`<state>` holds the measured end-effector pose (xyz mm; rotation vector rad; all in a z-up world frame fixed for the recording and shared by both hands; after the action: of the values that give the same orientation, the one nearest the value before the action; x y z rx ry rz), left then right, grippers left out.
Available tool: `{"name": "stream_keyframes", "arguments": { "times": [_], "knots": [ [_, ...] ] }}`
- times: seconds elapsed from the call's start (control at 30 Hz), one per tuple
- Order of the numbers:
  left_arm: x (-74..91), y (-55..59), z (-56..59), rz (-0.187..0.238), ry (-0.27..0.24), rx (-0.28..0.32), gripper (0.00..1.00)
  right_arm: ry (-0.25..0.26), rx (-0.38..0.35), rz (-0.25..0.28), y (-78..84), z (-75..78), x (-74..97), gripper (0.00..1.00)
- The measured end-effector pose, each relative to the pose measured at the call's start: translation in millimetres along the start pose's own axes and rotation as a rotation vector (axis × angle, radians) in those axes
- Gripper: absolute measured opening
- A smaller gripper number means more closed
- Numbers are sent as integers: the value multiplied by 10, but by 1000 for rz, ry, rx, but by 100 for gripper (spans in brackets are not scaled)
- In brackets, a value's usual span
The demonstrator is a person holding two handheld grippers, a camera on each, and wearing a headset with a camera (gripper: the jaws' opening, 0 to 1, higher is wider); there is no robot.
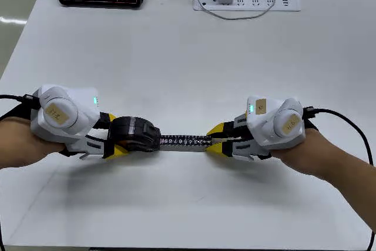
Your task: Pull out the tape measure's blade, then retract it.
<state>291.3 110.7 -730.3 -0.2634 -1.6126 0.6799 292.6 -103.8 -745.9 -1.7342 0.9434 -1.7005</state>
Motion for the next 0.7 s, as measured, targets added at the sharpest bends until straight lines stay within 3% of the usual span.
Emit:
{"name": "stream_keyframes", "arguments": {
  "times": [0.7],
  "knots": [
    [-1,-9,1,-1,-2,-1,26,13,-6,-29,148,45,179,9]
  ]
}}
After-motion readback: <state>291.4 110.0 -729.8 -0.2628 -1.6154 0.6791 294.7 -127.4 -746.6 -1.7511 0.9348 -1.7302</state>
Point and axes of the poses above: the centre of the closed fingertips' face, and the gripper's own axes: x roughly backward along the fingers, z roughly to its right, y roughly out of its underside, the point moved 5 cm from there along x, roughly backward along the fingers, and after that the axes turned 2 degrees about -x, right-handed, at the moved point
